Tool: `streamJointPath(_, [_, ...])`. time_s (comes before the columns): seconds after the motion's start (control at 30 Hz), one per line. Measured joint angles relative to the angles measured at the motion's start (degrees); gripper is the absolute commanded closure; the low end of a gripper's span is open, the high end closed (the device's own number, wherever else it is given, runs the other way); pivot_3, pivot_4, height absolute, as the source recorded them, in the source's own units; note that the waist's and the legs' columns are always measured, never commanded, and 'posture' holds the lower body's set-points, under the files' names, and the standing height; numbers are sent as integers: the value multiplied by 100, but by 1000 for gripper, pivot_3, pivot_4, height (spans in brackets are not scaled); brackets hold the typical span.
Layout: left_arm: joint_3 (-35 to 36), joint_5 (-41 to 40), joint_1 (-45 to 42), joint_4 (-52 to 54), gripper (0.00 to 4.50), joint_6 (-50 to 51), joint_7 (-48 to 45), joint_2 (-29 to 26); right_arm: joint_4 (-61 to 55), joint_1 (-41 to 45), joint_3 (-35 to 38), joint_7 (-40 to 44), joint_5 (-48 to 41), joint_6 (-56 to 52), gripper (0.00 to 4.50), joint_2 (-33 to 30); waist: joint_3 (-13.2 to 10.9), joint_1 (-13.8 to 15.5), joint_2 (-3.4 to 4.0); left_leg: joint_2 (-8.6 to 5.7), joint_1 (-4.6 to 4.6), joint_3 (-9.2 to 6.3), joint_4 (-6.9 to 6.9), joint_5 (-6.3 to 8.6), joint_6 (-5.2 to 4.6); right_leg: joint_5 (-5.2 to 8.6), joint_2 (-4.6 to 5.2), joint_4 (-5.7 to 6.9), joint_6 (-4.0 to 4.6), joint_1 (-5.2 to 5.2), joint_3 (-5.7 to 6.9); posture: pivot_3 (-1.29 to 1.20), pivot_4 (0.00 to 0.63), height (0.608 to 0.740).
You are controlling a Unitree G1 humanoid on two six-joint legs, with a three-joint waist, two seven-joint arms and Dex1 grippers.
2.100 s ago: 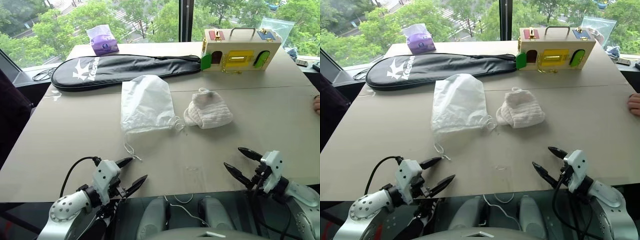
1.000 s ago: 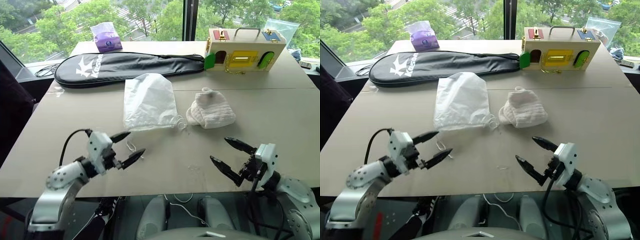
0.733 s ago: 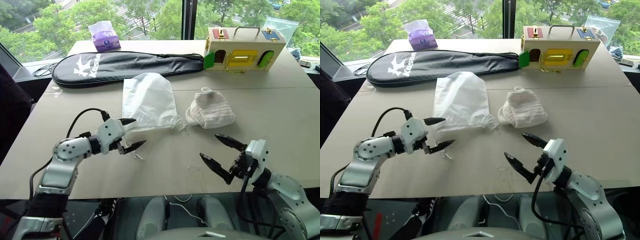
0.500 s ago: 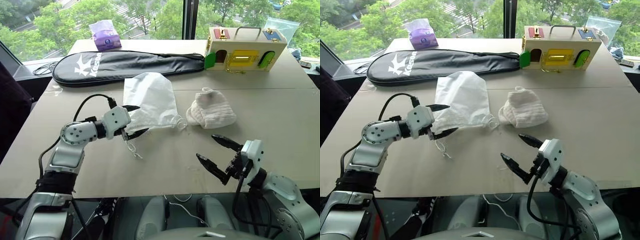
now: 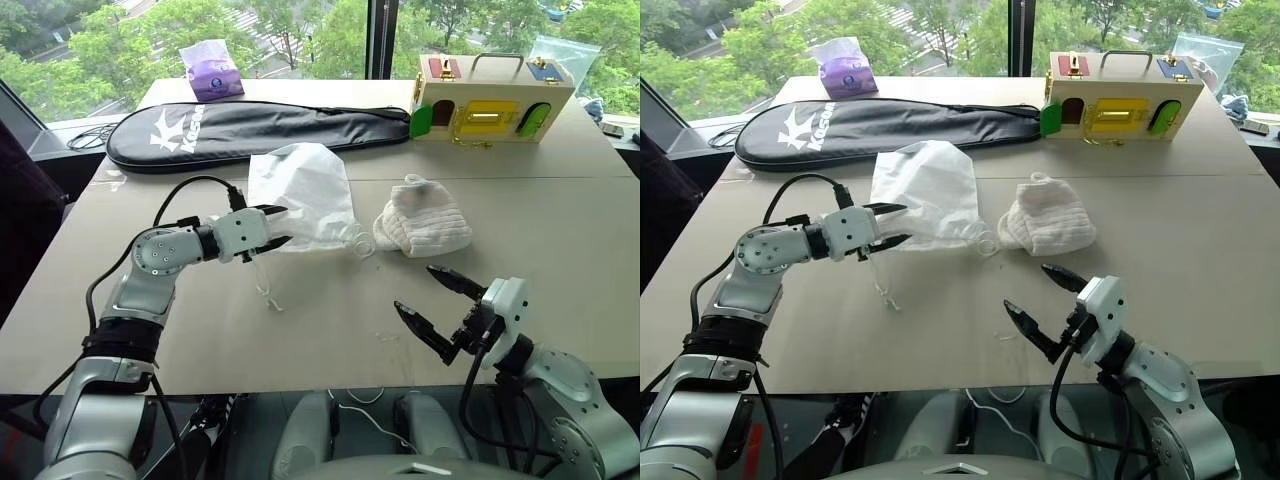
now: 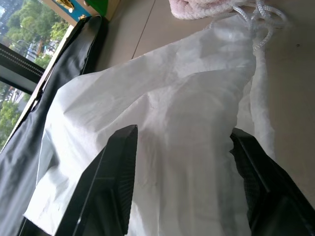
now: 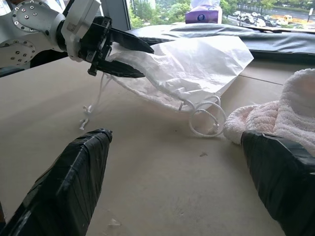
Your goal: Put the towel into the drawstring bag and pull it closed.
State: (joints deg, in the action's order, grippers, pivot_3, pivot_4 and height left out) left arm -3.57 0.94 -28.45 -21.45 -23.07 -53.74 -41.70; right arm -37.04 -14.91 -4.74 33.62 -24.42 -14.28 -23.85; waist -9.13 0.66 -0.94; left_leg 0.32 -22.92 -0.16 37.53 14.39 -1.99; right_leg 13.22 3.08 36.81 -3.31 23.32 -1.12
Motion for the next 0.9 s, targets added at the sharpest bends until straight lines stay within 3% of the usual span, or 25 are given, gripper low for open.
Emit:
streamJointPath(0.1, [1,-175,-10,-5,4403,56,-119,105,14,-3,17,-103,167,-61,0,-76,0,-1,0,0,0,-1,0,0,0,0,0,2,0,0,1,0,150,740])
streamJointPath(0.13, [2,-241,-10,-5,4461,100,-138,129,42,18,41,-153,229,-62,0,-85,0,-4,0,0,1,0,0,0,0,0,-1,3,0,0,1,0,150,740])
streamJointPath(0.27, [157,-577,-77,47,4461,678,-4,353,351,585,118,-573,785,-336,0,-208,-1,-24,-1,0,-1,0,20,-1,0,-1,-2,17,0,0,0,0,150,740])
streamJointPath(0.37, [348,-835,-171,259,4461,1291,248,518,786,1191,-189,-528,1804,-413,0,-1089,-4,-30,-9,-3,-2,-2,33,0,0,-1,-2,19,-1,-2,2,0,150,740])
streamJointPath(0.57, [630,-1092,-321,563,4461,2171,701,610,2429,2383,-845,-583,3569,889,0,-1675,-7,-77,-11,-14,-2,-5,34,-1,0,-1,-8,26,-1,-2,2,0,150,740])
streamJointPath(0.9, [1004,-1353,-402,738,4461,2779,1162,680,4984,4266,-1512,-655,4590,2788,0,-1248,-9,-193,-22,-2,10,2,48,-1,1,-3,-9,46,1,-5,-9,0,150,740])
